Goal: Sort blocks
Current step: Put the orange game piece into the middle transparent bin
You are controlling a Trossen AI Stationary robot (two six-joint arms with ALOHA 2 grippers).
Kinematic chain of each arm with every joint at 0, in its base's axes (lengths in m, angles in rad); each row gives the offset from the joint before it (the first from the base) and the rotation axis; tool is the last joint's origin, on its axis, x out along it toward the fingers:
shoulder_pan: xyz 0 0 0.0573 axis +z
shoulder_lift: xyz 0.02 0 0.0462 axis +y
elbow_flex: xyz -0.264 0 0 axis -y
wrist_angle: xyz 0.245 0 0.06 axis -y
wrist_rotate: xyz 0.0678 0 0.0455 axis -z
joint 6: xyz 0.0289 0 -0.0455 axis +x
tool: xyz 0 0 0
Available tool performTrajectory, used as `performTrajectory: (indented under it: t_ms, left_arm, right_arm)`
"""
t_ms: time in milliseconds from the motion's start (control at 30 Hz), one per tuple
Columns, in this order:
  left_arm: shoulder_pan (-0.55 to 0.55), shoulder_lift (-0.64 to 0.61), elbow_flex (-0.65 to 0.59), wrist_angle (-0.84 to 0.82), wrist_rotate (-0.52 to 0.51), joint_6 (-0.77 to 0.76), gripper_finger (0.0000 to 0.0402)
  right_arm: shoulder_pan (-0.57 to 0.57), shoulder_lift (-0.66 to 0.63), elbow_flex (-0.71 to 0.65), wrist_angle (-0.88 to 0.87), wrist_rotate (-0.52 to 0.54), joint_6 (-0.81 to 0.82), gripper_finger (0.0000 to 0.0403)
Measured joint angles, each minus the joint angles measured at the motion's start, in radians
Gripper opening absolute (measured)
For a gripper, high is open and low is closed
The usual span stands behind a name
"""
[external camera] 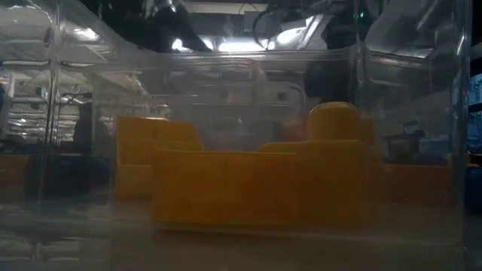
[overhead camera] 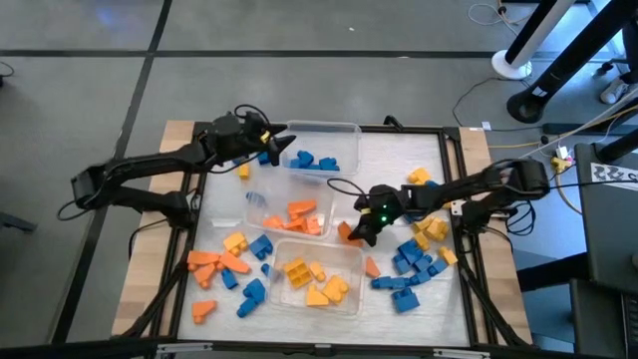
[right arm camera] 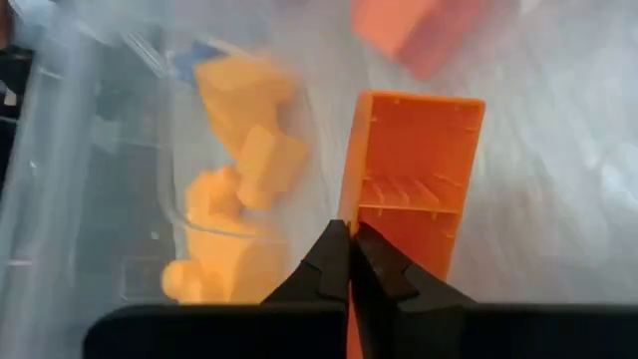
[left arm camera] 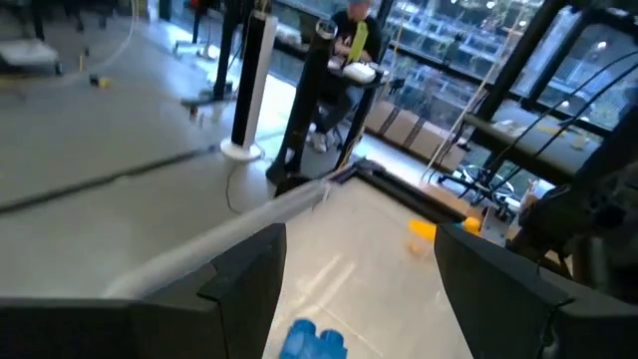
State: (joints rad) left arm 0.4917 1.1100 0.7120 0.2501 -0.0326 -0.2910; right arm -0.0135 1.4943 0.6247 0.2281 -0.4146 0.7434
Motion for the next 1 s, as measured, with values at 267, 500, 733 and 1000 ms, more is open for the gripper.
performTrajectory:
  t_ms: [267,500,733,1000]
  left_arm:
    - [0.000,-0.188,0.000,-0.304,-0.010,0.117,0.0246]
    - [0.000,-0.311,0.000,-0.575,-0.122,0.052,0.0246]
    - [-0.001,-0.337,0.000,-0.866,-0.133,-0.163,0.0246]
    - [-0.022,-0.330,0.000,-1.074,-0.091,-0.289,0.0246]
  right_arm:
    - [0.000,-0.239,0.001,-0.148,0.171,-0.018,0.0001]
    - [0.000,-0.419,0.001,-0.161,0.353,-0.018,0.0001]
    - [0.000,-0.458,0.002,-0.011,0.476,-0.044,0.0001]
    - [0.000,-0.304,0.003,0.165,0.475,-0.065,0.0001]
